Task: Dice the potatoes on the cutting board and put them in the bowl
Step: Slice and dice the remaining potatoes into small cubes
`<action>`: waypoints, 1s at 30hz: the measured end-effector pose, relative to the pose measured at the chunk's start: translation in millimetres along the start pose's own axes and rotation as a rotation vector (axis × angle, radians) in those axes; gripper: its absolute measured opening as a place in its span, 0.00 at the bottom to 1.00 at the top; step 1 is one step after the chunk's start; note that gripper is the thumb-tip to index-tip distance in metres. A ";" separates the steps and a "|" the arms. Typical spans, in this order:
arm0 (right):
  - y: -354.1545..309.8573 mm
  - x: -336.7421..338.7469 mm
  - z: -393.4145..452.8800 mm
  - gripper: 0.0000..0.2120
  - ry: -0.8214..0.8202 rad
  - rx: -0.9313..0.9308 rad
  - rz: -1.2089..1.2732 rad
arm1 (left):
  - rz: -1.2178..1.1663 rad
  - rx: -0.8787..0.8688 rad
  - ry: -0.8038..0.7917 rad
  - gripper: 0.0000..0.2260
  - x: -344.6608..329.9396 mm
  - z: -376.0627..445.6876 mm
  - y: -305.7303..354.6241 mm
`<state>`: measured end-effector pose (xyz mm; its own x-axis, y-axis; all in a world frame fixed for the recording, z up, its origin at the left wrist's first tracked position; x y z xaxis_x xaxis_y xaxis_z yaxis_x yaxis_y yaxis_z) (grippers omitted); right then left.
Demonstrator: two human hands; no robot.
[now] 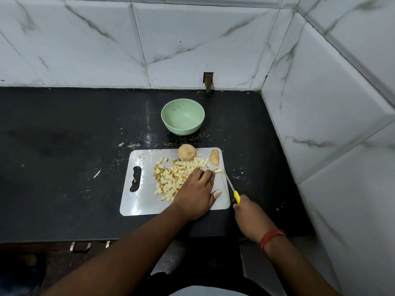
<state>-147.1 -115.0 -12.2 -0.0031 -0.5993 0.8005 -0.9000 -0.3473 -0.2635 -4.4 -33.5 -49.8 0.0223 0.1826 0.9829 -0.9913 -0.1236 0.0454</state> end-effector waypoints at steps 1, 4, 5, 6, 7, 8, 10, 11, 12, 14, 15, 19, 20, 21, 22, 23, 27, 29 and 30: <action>-2.2 1.9 -0.5 0.06 0.012 0.011 0.015 | -0.003 0.000 0.004 0.31 -0.2 -0.3 -0.2; -11.8 0.4 3.7 0.06 -0.018 -0.003 -0.013 | 0.013 -0.007 0.015 0.31 -0.8 -0.9 -0.1; -14.2 -1.9 6.6 0.07 -0.036 -0.023 -0.034 | 0.015 -0.009 0.015 0.31 -0.9 -1.0 0.1; -16.4 -4.5 9.5 0.09 -0.048 -0.041 -0.049 | 0.014 -0.008 0.014 0.31 -0.8 -1.0 0.1; -18.4 -6.0 11.7 0.09 -0.055 -0.046 -0.061 | 0.013 -0.007 0.013 0.31 -0.9 -0.9 -0.2; -19.9 -6.7 13.2 0.09 -0.059 -0.047 -0.072 | 0.014 -0.007 0.011 0.32 -0.7 -0.8 -0.5; -21.0 -7.4 14.1 0.11 -0.074 -0.060 -0.089 | 0.017 -0.009 0.013 0.32 -0.4 -1.1 0.2; -19.9 -8.1 13.5 0.12 -0.085 -0.067 -0.100 | 0.017 -0.007 0.011 0.32 -0.1 -1.3 0.7; -18.3 -9.2 11.5 0.12 -0.097 -0.070 -0.116 | 0.016 -0.007 0.005 0.32 0.2 -1.2 0.7; -11.3 -12.3 7.0 0.05 -0.101 -0.056 -0.141 | 0.017 -0.007 0.000 0.32 0.6 -0.8 0.9; -8.2 -12.4 4.1 0.03 -0.093 -0.042 -0.131 | 0.017 -0.006 0.002 0.32 0.9 -0.8 0.9; -1.5 -4.6 -2.5 0.06 -0.048 0.004 -0.040 | 0.024 -0.004 -0.001 0.33 1.6 -3.5 1.2; -2.6 -0.4 -2.5 0.06 -0.024 0.019 -0.014 | 0.038 -0.010 0.006 0.33 1.6 -3.1 2.1; -4.6 2.5 -2.4 0.05 -0.003 0.035 -0.007 | 0.052 -0.012 0.017 0.33 2.2 -3.5 2.3; -7.7 3.6 -1.9 0.04 0.006 0.042 -0.013 | 0.064 -0.010 0.028 0.33 2.7 -4.2 2.0; -10.8 3.8 -1.3 0.03 0.004 0.042 -0.028 | 0.075 -0.007 0.039 0.33 2.8 -4.7 1.5; -18.1 -4.7 6.3 0.08 -0.042 0.009 -0.059 | 0.096 0.006 0.060 0.33 4.2 -8.1 2.3; -19.1 -8.9 10.4 0.10 -0.062 -0.002 -0.070 | 0.087 0.025 0.065 0.32 5.2 -8.7 2.1; -18.7 -10.3 12.4 0.10 -0.066 -0.005 -0.077 | 0.079 0.038 0.071 0.31 6.0 -8.2 2.1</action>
<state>-124.8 -111.2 -22.2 0.0952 -0.6173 0.7810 -0.8985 -0.3910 -0.1996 -7.4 -24.7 -45.3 -0.0667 0.2393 0.9687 -0.9840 -0.1766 -0.0241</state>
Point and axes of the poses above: each hand's wrist, its own z-axis towards the middle knuckle, its own x-axis out of the back of the hand, y = z × x, the point moved 5 cm from there along z, towards the middle knuckle, and after that the axes turned 9 degrees about -x, right-handed, at the moved point
